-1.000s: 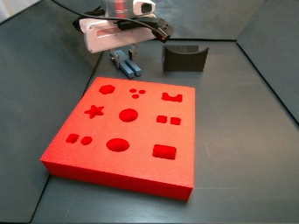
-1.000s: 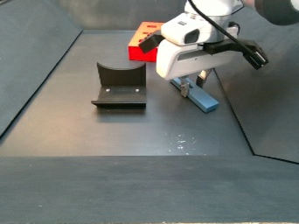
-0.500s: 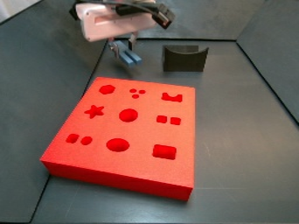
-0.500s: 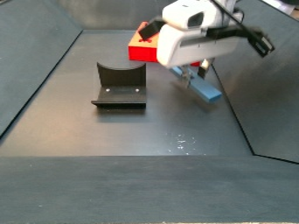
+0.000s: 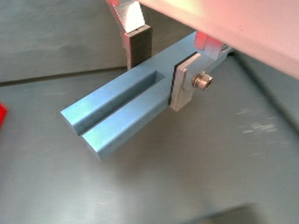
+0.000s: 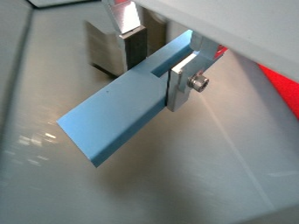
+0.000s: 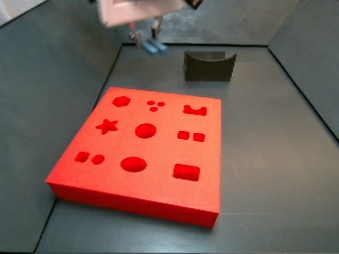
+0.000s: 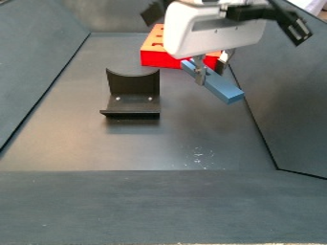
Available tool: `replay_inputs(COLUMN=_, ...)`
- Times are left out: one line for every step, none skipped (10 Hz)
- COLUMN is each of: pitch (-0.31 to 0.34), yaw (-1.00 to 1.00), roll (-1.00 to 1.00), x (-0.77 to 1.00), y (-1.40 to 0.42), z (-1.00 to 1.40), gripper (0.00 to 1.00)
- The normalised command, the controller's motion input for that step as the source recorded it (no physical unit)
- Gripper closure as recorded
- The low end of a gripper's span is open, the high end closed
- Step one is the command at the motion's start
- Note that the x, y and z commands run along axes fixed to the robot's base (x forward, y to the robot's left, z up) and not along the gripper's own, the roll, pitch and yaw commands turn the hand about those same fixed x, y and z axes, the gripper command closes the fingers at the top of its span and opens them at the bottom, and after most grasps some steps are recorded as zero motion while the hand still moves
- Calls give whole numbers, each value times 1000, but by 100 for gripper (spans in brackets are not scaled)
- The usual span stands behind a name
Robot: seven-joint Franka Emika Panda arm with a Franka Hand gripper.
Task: Pick up the double-square object. Move up. Rotate the double-square object. Place the double-square object on the fixture. Regrasp the double-square object. Move to above the board. Insert the double-square object.
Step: Rotate the double-square object.
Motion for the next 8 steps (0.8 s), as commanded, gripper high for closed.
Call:
replay_inputs(pitch=89, yaw=-13, roll=-40, x=176, y=595, z=529, gripper=100)
replay_inputs(pitch=70, yaw=-18, roll=-59, x=57, y=247, z=273, gripper=100)
replay_inputs(pitch=0, yaw=-1000, roll=0, x=0, y=0, z=0, gripper=100)
replay_inputs(pitch=-2, yaw=-1000, roll=1, x=-2, y=-77, z=-147, gripper=100)
replay_inputs(pitch=-3, yaw=-1000, roll=1, x=14, y=-27, z=-115, gripper=100)
replay_inputs(pitch=-3, yaw=-1000, roll=1, x=15, y=-10, z=-67, gripper=100)
replay_inputs(pitch=-3, yaw=-1000, roll=1, x=16, y=-5, z=-61, gripper=100)
replay_inputs(pitch=-3, yaw=-1000, roll=1, x=17, y=2, z=-58, gripper=100)
